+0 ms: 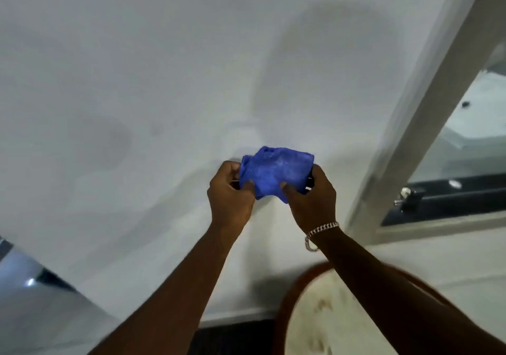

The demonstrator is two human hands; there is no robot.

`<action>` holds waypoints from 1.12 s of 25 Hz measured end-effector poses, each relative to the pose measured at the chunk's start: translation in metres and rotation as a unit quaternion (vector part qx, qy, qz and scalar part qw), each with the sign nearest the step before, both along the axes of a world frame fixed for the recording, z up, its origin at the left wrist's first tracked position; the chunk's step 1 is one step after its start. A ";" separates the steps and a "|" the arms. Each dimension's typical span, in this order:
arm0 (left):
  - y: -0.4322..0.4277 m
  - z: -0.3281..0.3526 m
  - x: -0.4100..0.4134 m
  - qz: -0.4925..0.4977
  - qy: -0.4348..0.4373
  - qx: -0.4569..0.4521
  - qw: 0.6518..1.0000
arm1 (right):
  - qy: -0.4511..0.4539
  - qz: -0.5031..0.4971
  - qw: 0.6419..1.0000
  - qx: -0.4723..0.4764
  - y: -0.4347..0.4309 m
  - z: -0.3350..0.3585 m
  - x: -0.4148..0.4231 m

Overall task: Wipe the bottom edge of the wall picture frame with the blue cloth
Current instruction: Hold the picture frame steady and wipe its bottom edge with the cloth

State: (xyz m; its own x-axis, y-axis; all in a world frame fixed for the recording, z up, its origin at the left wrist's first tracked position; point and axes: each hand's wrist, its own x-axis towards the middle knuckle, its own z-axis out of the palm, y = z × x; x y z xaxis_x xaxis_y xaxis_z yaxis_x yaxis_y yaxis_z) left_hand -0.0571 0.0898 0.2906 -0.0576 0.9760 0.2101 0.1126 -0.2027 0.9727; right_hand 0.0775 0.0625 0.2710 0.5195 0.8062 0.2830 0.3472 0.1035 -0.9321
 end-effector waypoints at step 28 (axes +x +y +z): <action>0.047 0.410 -0.101 0.130 0.320 0.592 0.728 | -0.482 -0.183 0.752 0.411 0.093 0.322 -0.067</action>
State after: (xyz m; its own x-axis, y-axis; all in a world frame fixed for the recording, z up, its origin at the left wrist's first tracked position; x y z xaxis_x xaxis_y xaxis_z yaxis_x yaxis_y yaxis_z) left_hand -0.1581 0.1368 0.7002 0.2719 0.0626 0.9603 0.6508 -0.7470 -0.1356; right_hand 0.0105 0.1556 0.5930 -0.1026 0.0061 0.9947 0.9657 0.2402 0.0982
